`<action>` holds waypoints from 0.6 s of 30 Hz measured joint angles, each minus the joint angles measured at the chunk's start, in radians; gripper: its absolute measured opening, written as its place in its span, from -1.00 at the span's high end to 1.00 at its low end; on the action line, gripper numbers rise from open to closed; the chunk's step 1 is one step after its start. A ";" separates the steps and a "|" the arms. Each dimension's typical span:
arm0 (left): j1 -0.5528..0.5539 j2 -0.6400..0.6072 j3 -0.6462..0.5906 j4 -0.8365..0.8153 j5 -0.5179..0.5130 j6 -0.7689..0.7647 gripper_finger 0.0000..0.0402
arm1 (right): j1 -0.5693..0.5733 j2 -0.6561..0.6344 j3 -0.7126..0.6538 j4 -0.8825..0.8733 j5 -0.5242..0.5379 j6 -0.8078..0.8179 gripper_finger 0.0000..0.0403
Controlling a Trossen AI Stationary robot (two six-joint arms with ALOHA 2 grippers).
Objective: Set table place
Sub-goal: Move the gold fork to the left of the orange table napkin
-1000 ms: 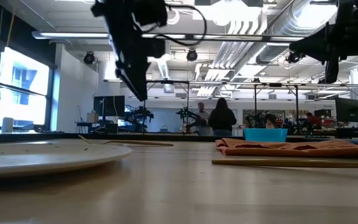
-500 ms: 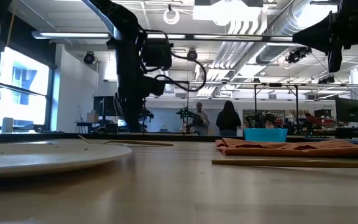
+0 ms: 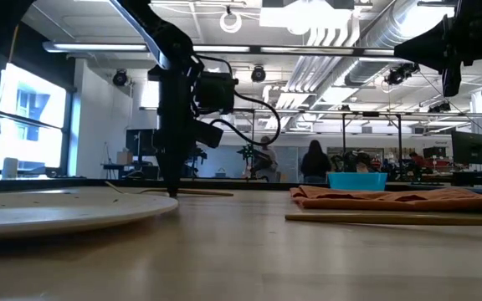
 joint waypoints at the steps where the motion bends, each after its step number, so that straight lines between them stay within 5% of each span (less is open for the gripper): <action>1: 0.000 0.005 0.000 -0.001 -0.002 0.000 0.18 | 0.000 0.000 0.000 0.000 0.000 0.001 0.87; 7: -0.001 0.010 -0.001 -0.003 -0.017 -0.004 0.31 | 0.000 0.000 0.000 0.000 0.000 0.001 0.87; 13: -0.001 0.011 -0.002 -0.005 -0.021 0.012 0.90 | 0.000 0.000 0.000 0.000 0.000 0.001 0.87; 18: -0.022 0.012 0.000 -0.013 -0.048 0.070 0.94 | 0.000 0.000 0.000 0.000 0.001 0.003 0.87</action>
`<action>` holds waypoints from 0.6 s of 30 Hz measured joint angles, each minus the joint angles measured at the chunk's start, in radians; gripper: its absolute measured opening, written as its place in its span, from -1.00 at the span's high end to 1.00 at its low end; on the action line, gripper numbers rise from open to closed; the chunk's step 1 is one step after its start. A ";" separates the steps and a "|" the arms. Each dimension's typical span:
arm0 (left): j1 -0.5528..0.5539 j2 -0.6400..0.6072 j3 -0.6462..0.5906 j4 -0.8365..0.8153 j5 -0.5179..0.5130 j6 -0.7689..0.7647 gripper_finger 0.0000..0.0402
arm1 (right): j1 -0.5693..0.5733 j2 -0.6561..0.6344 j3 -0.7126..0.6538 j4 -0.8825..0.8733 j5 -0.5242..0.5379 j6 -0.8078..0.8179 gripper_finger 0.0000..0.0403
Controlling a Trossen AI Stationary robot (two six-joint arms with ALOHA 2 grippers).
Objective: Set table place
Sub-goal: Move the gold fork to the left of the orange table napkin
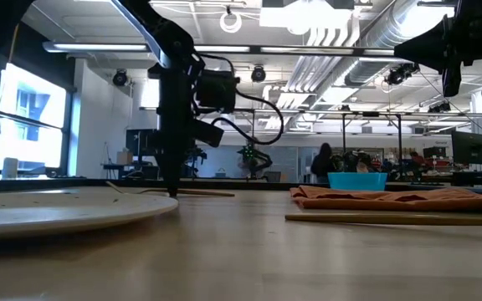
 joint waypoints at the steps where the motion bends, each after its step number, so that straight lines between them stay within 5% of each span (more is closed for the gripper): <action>1: -0.011 0.001 0.008 -0.010 -0.010 0.019 0.96 | 0.000 0.000 0.000 0.000 0.000 0.000 0.87; 18: -0.283 0.006 0.285 -0.102 -0.156 0.588 0.99 | 0.000 0.000 0.000 -0.016 0.044 0.024 0.87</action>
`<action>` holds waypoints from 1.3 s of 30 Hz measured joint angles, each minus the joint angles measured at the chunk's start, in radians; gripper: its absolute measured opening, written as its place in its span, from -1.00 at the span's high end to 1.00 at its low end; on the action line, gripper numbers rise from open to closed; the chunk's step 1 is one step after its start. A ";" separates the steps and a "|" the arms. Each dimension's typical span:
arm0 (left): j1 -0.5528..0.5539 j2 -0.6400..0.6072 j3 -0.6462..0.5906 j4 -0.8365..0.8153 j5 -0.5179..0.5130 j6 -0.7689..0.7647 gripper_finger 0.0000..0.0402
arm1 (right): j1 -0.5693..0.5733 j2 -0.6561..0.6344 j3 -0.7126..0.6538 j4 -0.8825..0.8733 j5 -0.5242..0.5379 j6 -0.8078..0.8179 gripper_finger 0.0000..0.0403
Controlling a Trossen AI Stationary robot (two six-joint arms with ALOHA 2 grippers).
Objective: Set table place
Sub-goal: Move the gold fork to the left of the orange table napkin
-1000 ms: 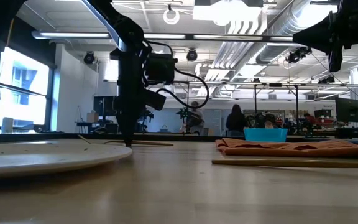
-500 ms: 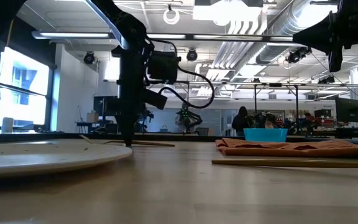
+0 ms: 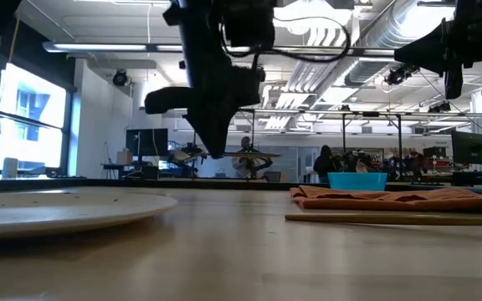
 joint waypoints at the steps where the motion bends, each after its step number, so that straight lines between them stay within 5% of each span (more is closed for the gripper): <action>1: -0.016 0.000 0.002 0.001 -0.021 0.061 0.99 | 0.000 0.000 0.000 0.000 0.001 0.000 0.87; 7: -0.080 0.000 0.003 0.043 -0.074 0.382 1.00 | 0.000 0.000 0.000 0.000 0.003 0.003 0.87; 21: -0.099 0.079 0.002 0.200 -0.012 0.807 1.00 | 0.000 0.008 -0.001 -0.013 0.015 0.026 0.87; 28: -0.109 0.088 0.006 0.303 0.083 0.832 1.00 | 0.000 0.044 -0.001 -0.025 0.016 0.051 0.87; 39: -0.107 0.149 0.005 0.289 0.062 0.816 1.00 | 0.000 0.064 -0.002 -0.035 0.015 0.063 0.87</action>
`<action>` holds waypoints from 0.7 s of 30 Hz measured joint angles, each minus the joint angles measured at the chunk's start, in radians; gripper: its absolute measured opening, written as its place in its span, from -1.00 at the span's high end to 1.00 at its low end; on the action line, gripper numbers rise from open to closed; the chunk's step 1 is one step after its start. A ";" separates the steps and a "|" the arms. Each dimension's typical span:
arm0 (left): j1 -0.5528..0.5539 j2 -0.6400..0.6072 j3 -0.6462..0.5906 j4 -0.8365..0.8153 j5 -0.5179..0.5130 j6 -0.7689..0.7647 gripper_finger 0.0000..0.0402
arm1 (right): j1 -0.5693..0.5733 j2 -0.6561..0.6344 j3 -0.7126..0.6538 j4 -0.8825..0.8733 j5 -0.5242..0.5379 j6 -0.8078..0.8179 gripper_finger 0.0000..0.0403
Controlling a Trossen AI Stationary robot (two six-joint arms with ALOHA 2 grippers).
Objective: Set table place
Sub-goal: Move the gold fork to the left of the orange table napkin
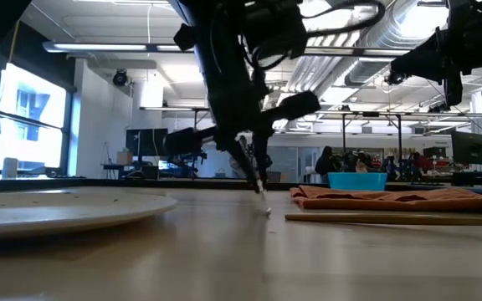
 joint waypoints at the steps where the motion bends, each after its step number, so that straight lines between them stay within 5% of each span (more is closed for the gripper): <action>1: 0.000 0.005 -0.001 -0.006 0.000 -0.009 1.00 | 0.000 0.000 0.000 0.000 0.000 0.000 0.87; 21: -0.001 0.015 -0.001 0.041 -0.013 -0.127 0.68 | 0.000 -0.001 0.000 -0.001 -0.009 -0.011 0.87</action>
